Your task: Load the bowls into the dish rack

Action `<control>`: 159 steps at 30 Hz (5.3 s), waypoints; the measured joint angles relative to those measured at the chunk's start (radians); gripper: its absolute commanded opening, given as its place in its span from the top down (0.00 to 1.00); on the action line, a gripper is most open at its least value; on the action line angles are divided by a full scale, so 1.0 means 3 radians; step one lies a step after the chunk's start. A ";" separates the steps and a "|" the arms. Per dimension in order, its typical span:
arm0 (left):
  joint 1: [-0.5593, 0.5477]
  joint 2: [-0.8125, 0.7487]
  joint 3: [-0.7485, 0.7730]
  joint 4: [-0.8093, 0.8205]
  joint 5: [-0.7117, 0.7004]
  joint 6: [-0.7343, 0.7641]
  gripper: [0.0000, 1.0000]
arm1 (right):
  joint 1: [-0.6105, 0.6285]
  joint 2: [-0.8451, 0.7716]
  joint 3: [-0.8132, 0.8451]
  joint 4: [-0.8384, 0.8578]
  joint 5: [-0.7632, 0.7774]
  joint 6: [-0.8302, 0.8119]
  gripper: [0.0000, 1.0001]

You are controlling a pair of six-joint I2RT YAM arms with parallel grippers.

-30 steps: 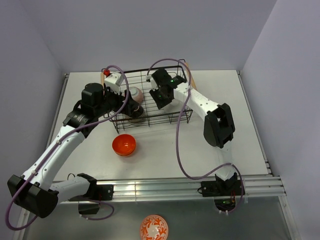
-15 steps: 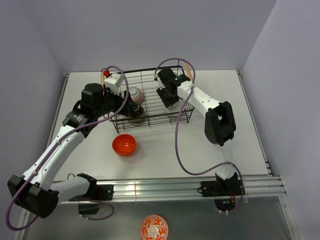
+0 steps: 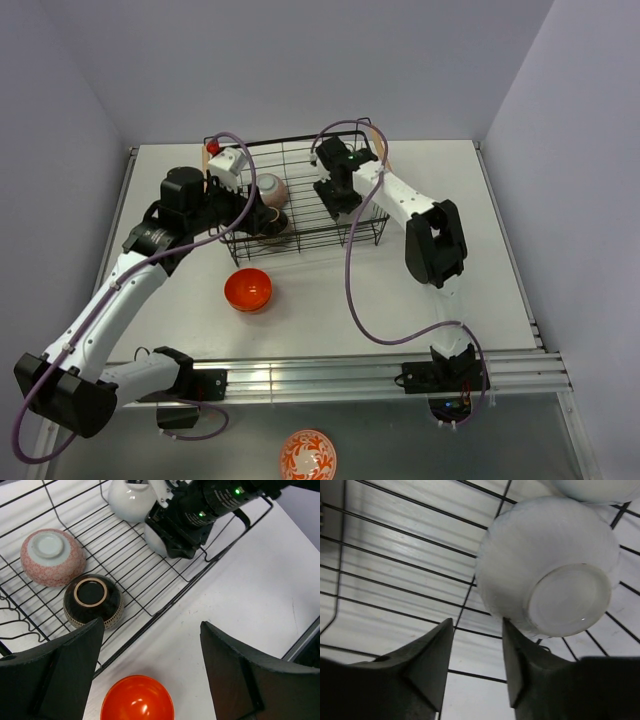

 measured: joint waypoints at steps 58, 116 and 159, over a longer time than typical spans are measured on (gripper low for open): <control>-0.0360 0.0216 -0.0940 -0.1829 0.0469 0.3934 0.46 | -0.0716 -0.2168 -0.0724 0.0202 -0.2126 0.0229 0.11; -0.1601 -0.0146 0.0374 -0.1815 -0.0207 0.3051 1.00 | -0.0548 -0.2403 -0.1539 0.1068 -0.3288 0.1587 0.00; -0.1994 -0.0445 0.0211 -0.0909 -0.0865 0.3104 1.00 | -0.0017 -0.2021 -0.1589 0.1654 -0.3583 0.2683 0.04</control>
